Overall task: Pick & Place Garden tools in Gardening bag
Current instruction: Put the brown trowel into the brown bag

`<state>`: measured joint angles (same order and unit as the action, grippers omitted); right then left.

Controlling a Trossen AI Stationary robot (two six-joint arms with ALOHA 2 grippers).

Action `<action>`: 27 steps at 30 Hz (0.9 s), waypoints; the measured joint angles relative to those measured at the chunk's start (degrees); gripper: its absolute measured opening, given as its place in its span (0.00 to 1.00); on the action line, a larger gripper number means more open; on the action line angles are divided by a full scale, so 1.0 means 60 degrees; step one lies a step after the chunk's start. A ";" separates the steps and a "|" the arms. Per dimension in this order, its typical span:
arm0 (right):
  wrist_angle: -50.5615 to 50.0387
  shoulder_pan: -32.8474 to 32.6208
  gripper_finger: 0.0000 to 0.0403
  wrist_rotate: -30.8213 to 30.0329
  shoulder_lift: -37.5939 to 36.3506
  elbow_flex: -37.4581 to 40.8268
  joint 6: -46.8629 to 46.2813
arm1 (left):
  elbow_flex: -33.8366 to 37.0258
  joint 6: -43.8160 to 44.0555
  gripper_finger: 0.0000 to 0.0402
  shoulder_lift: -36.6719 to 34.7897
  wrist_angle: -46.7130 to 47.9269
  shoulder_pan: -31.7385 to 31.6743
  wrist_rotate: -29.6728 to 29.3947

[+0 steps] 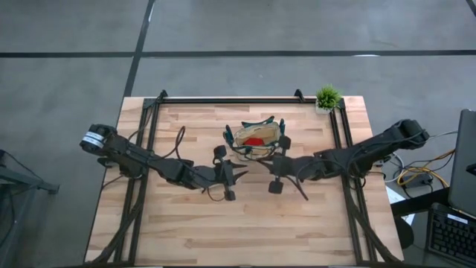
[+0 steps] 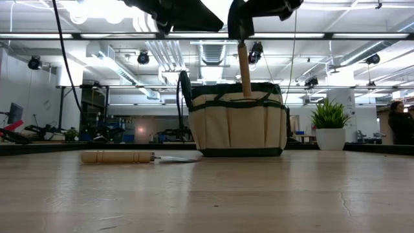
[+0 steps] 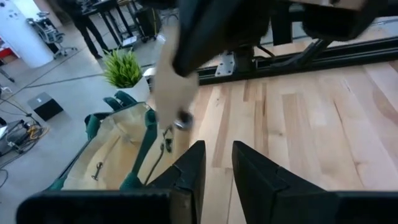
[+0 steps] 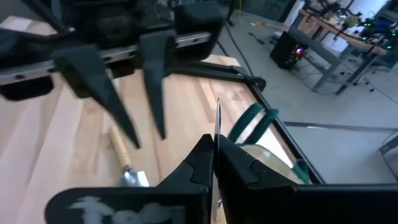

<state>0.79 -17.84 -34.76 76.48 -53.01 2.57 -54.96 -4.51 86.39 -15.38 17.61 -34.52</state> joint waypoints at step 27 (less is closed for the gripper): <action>0.1125 0.1707 0.02 0.0295 -0.0077 0.1424 -0.1978 | 0.0104 0.0035 0.21 -0.0015 -0.0095 0.0010 0.0032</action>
<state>7.54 -7.60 -32.99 76.01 -44.47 -9.31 -54.34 -4.30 86.30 -15.94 17.67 -34.33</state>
